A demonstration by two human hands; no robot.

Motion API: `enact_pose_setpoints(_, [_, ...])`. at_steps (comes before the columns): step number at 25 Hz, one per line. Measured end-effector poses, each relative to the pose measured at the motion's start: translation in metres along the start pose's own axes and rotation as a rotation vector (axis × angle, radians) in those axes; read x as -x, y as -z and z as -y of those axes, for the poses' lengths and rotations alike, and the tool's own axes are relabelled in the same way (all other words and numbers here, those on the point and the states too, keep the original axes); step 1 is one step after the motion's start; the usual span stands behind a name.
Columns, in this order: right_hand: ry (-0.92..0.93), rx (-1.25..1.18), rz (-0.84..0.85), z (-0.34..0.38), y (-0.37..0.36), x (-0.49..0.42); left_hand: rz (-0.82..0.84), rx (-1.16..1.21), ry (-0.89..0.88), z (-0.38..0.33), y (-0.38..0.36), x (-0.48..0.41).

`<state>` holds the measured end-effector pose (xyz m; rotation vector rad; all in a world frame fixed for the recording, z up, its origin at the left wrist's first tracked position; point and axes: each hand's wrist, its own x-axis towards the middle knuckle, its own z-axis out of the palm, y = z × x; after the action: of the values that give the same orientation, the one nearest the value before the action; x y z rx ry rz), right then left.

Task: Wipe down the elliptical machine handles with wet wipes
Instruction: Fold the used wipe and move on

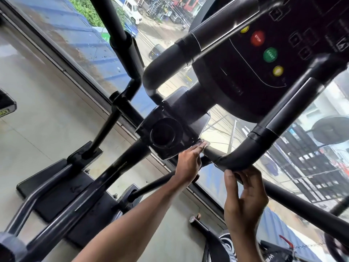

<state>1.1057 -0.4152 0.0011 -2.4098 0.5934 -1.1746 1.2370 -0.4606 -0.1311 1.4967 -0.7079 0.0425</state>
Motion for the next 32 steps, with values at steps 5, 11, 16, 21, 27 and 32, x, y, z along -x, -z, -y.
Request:
enact_pose_setpoints(5, [-0.023, -0.006, 0.003, 0.003, 0.000, 0.000, -0.150, 0.059, 0.028, -0.016, 0.006, 0.009])
enact_pose_setpoints(11, [-0.027, -0.016, 0.003, 0.004, -0.001, -0.001, -0.088, 0.097, 0.016, -0.011, 0.007, 0.013])
enact_pose_setpoints(16, [-0.002, 0.015, -0.007, 0.009, -0.002, 0.000, -0.029, 0.173, 0.024, -0.026, 0.034, 0.014])
enact_pose_setpoints(21, [0.020, 0.190, 0.018, 0.027, 0.009, -0.009, -0.178, 0.360, -0.098, -0.079, 0.065, 0.038])
enact_pose_setpoints(27, [0.013, 0.168, -0.024, 0.045, 0.012, -0.013, -0.142, 0.306, -0.073, -0.074, 0.061, 0.053])
enact_pose_setpoints(32, [-0.001, 0.151, -0.002, 0.049, 0.016, -0.014, -0.146, 0.364, 0.026, -0.091, 0.071, 0.045])
